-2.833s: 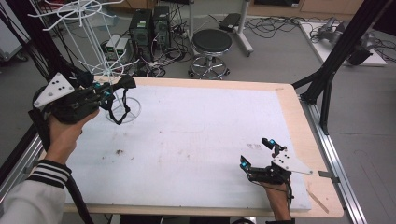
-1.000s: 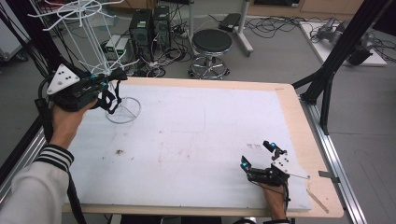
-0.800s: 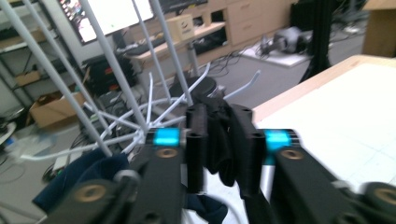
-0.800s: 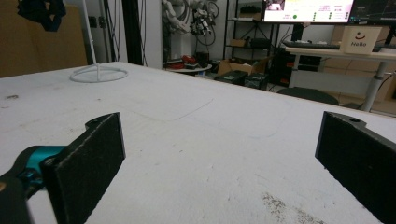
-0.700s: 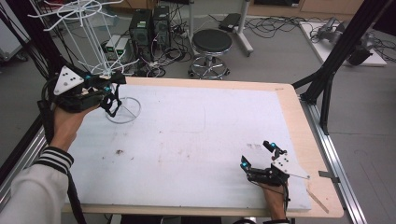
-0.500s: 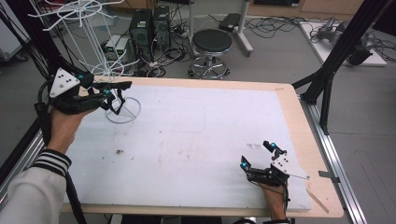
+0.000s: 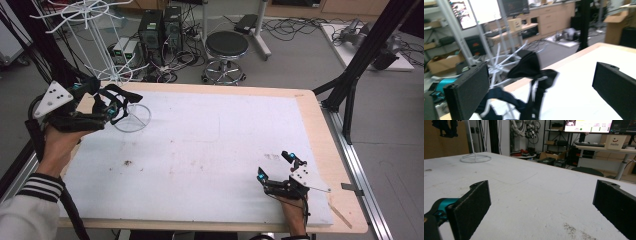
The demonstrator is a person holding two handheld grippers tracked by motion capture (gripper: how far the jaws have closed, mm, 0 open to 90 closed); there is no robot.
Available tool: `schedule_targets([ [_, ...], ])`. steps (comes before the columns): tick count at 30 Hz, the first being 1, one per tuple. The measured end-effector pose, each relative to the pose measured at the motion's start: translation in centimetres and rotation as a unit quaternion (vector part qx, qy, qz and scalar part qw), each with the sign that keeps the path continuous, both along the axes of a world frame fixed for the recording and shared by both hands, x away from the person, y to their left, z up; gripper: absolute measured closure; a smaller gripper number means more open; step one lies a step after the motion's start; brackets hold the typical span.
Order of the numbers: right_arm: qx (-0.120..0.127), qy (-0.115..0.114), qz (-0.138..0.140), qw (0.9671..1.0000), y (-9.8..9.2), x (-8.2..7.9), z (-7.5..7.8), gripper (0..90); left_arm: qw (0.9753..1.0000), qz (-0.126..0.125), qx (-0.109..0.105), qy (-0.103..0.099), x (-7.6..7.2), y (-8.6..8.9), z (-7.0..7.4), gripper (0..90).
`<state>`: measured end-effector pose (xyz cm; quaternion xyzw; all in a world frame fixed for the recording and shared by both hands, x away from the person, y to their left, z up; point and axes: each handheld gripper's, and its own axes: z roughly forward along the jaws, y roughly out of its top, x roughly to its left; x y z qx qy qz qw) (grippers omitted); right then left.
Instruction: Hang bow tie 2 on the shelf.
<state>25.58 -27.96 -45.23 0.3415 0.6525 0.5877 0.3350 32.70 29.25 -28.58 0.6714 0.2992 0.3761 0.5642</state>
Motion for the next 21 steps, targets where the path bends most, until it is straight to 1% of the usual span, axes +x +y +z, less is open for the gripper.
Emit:
schedule_targets([
  [2, 0.000, 0.002, -0.003, 1.0000, 0.1, -0.1, 0.0, 0.7, 0.9999, -0.014, -0.005, -0.003, -0.8, -0.3, 0.0, 1.7],
  [4, -0.001, -0.001, -0.002, 1.0000, 0.1, -0.1, 0.0, 0.7, 0.9995, -0.025, -0.013, -0.009, -1.6, -0.6, -0.2, 1.7],
  [6, -0.003, -0.004, -0.003, 1.0000, 0.0, -0.1, 0.0, 0.7, 0.9992, -0.033, -0.018, -0.010, -2.3, -0.7, -0.5, 1.7],
  [9, 0.003, -0.002, -0.006, 1.0000, 0.1, -0.2, 0.0, 0.7, 0.9984, -0.050, -0.023, -0.014, -3.3, -0.8, -1.2, 1.7],
  [11, 0.001, -0.008, -0.008, 0.9999, 0.0, -0.2, 0.0, 0.7, 0.9976, -0.062, -0.024, -0.016, -3.8, -0.8, -1.8, 1.7],
  [12, 0.005, -0.005, -0.009, 0.9999, 0.0, -0.2, -0.1, 0.7, 0.9972, -0.067, -0.030, -0.016, -4.1, -0.9, -2.3, 1.7],
  [14, 0.010, -0.004, -0.008, 0.9999, -0.1, -0.2, -0.1, 0.7, 0.9967, -0.074, -0.025, -0.022, -4.6, -0.9, -3.2, 1.7],
  [15, 0.011, -0.006, -0.008, 0.9999, -0.2, -0.2, -0.1, 0.7, 0.9964, -0.076, -0.028, -0.023, -4.7, -0.8, -3.8, 1.7],
  [17, 0.015, -0.004, -0.009, 0.9998, -0.2, -0.2, -0.1, 0.7, 0.9958, -0.079, -0.039, -0.023, -4.9, -0.7, -4.9, 1.7],
  [18, 0.012, -0.009, -0.010, 0.9998, -0.2, -0.2, -0.1, 0.7, 0.9954, -0.081, -0.044, -0.026, -5.0, -0.7, -5.5, 1.7],
  [19, 0.013, -0.004, -0.009, 0.9999, -0.2, -0.3, -0.1, 0.7, 0.9953, -0.081, -0.046, -0.026, -5.1, -0.7, -6.0, 1.7],
  [21, 0.011, -0.008, -0.011, 0.9998, -0.1, -0.3, -0.1, 0.7, 0.9951, -0.083, -0.046, -0.025, -5.2, -0.6, -7.0, 1.7],
])
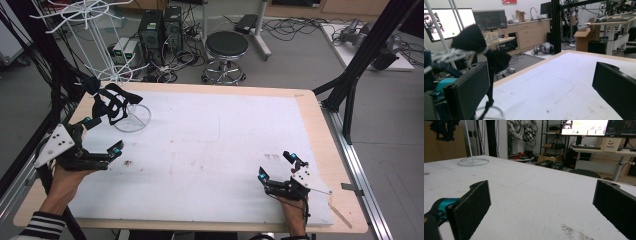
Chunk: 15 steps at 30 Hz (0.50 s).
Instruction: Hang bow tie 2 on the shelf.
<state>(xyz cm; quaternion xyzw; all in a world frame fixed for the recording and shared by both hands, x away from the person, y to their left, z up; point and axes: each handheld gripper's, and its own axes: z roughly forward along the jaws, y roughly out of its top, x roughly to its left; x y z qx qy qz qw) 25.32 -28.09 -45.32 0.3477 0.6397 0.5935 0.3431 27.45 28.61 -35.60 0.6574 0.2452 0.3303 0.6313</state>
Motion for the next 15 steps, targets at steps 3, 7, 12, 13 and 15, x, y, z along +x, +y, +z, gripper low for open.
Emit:
schedule_targets([
  [3, 0.001, -0.001, -0.003, 1.0000, 0.0, 0.0, 0.0, 0.7, 1.0000, -0.002, -0.005, 0.002, -0.1, 0.0, -1.5, 1.7],
  [7, 0.000, -0.001, -0.007, 1.0000, 0.0, -0.1, 0.0, 0.7, 0.9998, -0.006, -0.020, 0.006, -0.3, 0.1, -3.8, 1.7],
  [12, -0.002, -0.005, -0.012, 0.9999, 0.1, -0.1, 0.0, 0.7, 0.9995, -0.009, -0.027, 0.014, -0.5, 0.0, -6.1, 1.7],
  [13, -0.002, -0.005, -0.012, 0.9999, 0.1, -0.2, 0.0, 0.7, 0.9995, -0.012, -0.027, 0.012, -0.6, -0.1, -6.4, 1.7],
  [15, -0.001, -0.005, -0.012, 0.9999, 0.1, -0.2, 0.0, 0.7, 0.9993, -0.014, -0.032, 0.012, -0.7, -0.2, -6.9, 1.7],
])
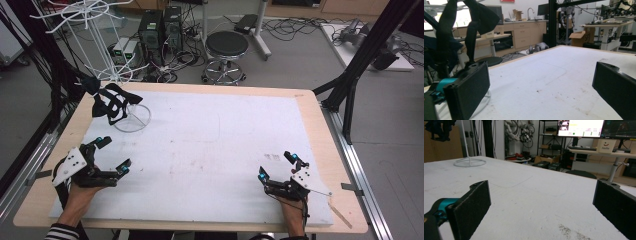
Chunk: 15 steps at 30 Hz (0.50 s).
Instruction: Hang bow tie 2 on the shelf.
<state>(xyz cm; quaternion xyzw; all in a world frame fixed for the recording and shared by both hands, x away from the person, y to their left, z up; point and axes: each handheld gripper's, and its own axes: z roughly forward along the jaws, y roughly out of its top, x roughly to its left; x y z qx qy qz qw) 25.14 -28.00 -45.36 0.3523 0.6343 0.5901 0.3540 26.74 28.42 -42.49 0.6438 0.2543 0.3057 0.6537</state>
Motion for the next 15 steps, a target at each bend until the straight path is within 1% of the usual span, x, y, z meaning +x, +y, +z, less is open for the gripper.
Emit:
schedule_targets([
  [4, 0.003, -0.001, 0.000, 1.0000, 0.0, 0.0, 0.0, 0.7, 0.9999, -0.004, -0.013, -0.001, -0.2, -0.2, -1.4, 1.7],
  [9, 0.003, -0.002, 0.000, 1.0000, 0.0, 0.0, 0.0, 0.7, 0.9997, 0.000, -0.024, 0.008, -0.2, -0.5, -3.1, 1.7],
  [10, 0.004, -0.002, 0.000, 1.0000, 0.0, 0.0, 0.0, 0.7, 0.9997, 0.003, -0.024, 0.005, -0.2, -0.4, -3.1, 1.7],
  [11, 0.004, -0.001, 0.001, 1.0000, 0.0, -0.1, 0.0, 0.7, 0.9996, 0.004, -0.030, 0.002, -0.2, -0.4, -3.1, 1.7],
  [15, -0.001, -0.006, 0.001, 1.0000, 0.0, -0.1, -0.1, 0.7, 0.9996, 0.009, -0.027, 0.004, -0.2, -0.5, -3.1, 1.7],
])
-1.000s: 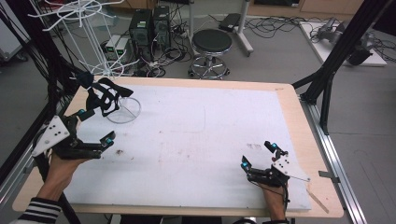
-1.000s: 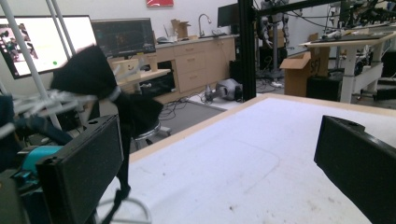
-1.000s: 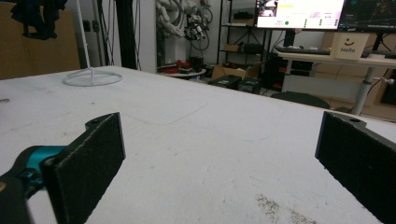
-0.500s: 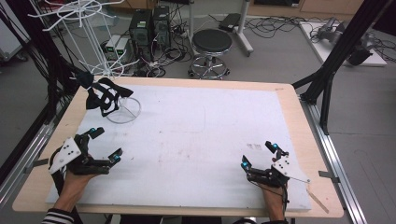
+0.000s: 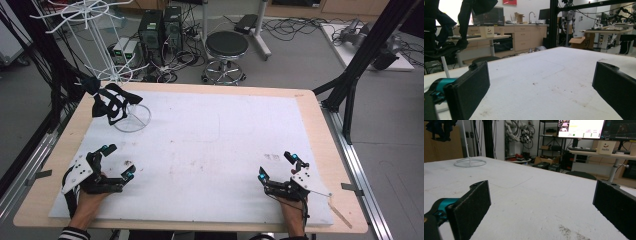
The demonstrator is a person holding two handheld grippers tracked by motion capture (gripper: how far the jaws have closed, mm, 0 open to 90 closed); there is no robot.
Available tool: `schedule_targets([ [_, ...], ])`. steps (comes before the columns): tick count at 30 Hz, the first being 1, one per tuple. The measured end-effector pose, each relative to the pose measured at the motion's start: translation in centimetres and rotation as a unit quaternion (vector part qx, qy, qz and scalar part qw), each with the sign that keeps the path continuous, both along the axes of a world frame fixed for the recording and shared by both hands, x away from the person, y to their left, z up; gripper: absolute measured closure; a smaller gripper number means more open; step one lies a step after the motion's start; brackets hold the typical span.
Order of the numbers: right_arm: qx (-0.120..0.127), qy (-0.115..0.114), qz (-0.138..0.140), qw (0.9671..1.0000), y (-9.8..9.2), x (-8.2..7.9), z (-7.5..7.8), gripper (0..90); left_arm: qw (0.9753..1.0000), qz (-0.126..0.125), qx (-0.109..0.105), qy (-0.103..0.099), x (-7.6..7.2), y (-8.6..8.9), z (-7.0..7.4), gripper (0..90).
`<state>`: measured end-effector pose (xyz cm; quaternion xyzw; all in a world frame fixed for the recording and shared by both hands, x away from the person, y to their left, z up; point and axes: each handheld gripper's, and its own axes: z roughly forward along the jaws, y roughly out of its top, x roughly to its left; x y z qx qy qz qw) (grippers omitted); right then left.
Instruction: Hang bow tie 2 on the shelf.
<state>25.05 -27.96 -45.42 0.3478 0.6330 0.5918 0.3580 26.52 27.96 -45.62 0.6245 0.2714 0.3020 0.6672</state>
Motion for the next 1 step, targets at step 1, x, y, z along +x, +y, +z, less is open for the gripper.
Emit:
schedule_targets([
  [1, 0.000, 0.000, 0.000, 1.0000, -0.01, 0.01, 0.00, 0.7, 1.0000, 0.003, -0.001, 0.001, 0.03, -0.01, -0.01, 1.7],
])
